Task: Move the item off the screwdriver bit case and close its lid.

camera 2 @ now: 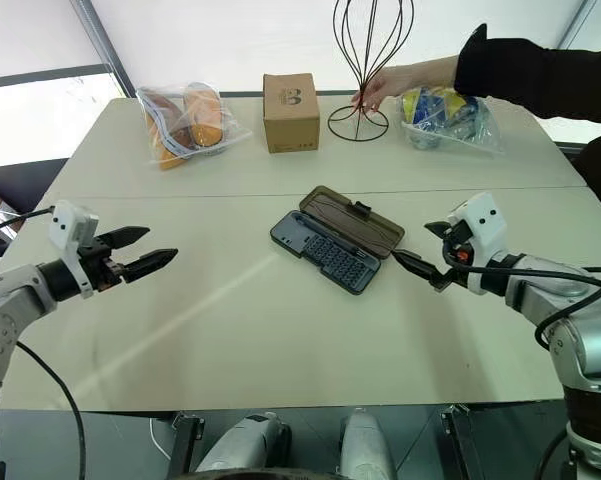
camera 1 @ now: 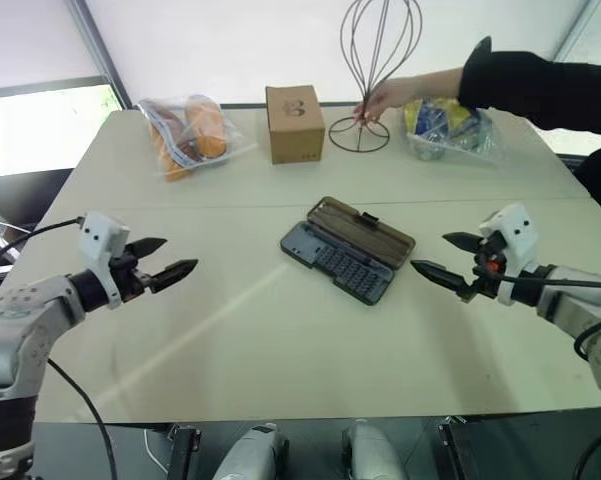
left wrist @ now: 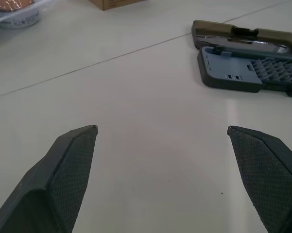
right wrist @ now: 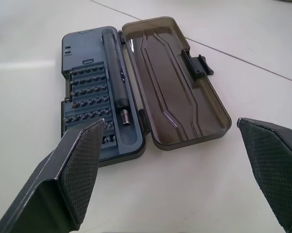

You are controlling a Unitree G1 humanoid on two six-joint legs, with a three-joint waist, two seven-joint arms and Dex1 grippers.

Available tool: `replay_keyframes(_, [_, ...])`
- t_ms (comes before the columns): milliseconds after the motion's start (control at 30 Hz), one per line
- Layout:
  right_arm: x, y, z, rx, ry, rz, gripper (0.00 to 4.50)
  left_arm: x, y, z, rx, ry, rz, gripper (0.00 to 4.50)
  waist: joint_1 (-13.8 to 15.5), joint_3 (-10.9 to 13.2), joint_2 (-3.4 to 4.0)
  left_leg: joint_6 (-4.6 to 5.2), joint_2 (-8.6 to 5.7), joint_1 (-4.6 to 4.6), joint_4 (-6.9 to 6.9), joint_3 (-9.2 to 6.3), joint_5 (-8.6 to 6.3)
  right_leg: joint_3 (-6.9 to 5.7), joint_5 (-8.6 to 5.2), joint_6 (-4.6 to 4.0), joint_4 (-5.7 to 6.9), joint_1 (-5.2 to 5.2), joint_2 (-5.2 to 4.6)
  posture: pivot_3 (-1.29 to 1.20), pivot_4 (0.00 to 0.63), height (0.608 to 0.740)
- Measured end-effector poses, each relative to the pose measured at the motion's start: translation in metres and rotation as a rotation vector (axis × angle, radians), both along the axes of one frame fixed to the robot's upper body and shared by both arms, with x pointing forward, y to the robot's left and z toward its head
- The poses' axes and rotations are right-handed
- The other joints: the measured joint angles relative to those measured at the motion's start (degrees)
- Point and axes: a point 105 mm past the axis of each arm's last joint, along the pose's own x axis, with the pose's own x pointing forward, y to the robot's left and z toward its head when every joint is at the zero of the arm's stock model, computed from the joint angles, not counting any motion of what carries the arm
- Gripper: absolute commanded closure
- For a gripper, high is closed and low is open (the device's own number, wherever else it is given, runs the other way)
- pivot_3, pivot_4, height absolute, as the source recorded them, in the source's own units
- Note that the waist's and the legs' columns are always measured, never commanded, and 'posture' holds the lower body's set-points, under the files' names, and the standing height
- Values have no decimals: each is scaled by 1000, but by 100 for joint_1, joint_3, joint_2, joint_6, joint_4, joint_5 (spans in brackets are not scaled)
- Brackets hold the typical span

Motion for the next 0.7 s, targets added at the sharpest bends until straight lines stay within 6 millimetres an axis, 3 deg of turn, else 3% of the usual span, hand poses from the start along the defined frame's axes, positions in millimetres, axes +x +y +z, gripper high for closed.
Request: replay_keyframes(700, [2,-6,-6,-17,-1,-37,0,4,4,-4,-36,-9,25,36,2,6,-2,0,0,0,1,1,0,-1,0,0,0,0,0,0,150,740])
